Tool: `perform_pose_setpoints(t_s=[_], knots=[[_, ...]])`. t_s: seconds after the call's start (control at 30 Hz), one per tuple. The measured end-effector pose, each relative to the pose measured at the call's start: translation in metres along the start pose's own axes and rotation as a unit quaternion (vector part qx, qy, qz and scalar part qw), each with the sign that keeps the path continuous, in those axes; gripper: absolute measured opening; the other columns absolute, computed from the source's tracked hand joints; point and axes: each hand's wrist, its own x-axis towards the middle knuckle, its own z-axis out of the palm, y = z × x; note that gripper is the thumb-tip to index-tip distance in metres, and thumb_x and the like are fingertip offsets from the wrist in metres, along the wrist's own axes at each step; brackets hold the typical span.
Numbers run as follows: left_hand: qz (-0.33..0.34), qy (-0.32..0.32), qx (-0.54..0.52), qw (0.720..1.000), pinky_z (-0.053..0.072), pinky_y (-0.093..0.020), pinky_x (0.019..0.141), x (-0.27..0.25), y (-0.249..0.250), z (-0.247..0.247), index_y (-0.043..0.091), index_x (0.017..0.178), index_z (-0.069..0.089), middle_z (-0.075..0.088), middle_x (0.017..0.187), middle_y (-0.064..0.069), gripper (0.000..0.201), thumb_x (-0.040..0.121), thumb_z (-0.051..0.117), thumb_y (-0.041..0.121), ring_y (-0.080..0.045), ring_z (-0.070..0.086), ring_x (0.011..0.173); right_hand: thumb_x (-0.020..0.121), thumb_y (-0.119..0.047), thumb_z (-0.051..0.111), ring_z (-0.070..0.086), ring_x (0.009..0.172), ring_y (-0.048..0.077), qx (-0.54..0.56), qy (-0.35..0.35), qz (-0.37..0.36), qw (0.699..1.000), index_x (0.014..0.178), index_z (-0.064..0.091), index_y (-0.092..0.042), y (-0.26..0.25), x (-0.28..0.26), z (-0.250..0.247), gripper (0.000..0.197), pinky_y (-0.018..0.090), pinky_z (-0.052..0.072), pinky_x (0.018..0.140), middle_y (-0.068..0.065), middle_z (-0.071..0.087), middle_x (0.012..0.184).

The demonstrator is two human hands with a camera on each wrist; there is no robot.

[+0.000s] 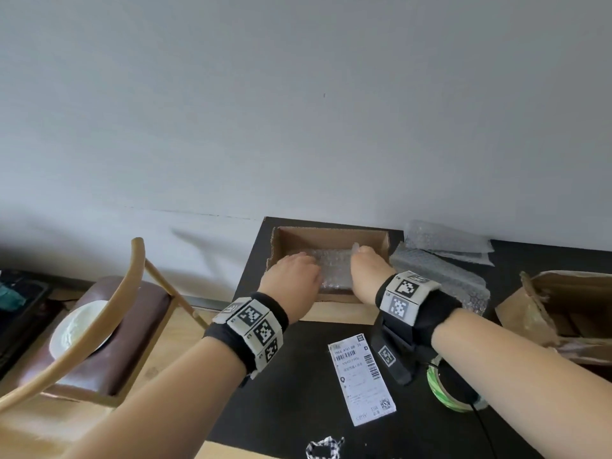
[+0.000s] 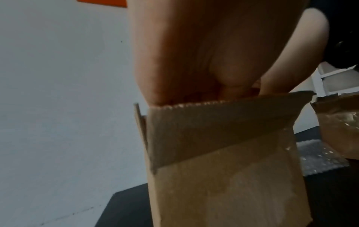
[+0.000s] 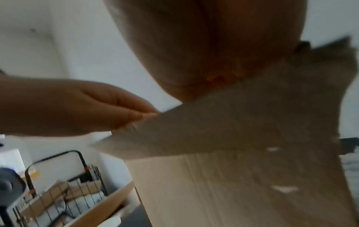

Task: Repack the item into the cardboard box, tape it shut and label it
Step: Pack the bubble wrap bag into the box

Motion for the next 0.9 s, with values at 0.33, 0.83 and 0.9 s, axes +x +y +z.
perform_pose_setpoints(t_s=[0.33,0.83,0.9], knots=[[-0.058,-0.122,0.055,0.989,0.035,-0.042,0.102,-0.004,0.000,0.035,0.019,0.131,0.042,0.043,0.140,-0.008,0.059,0.093,0.022,0.060,-0.030,0.041,0.127,0.081,-0.002,0.033,0.037,0.121,0.034,-0.155,0.153,-0.089,0.972,0.115,0.055,-0.002,-0.001,-0.023,0.026,0.040,0.042,0.032,0.101,0.016,0.036,0.135],[-0.084,-0.191,0.032,0.978,0.041,-0.042,0.098,0.015,-0.004,0.040,0.021,0.135,0.040,0.040,0.140,-0.014,0.065,0.091,0.016,0.062,-0.034,0.044,0.124,0.099,-0.025,0.024,0.015,0.142,0.033,-0.150,-0.139,0.065,0.977,0.141,0.035,-0.007,-0.004,0.019,0.036,0.047,0.045,0.013,0.116,0.017,0.026,0.152],[-0.086,-0.198,0.029,0.976,0.042,-0.039,0.095,0.017,-0.006,0.040,0.022,0.132,0.043,0.045,0.137,-0.012,0.064,0.090,0.016,0.063,-0.032,0.049,0.119,0.098,-0.029,0.025,0.012,0.143,0.029,-0.173,-0.129,0.062,0.974,0.143,0.033,-0.010,-0.002,0.019,0.039,0.050,0.042,0.014,0.113,0.013,0.022,0.154]])
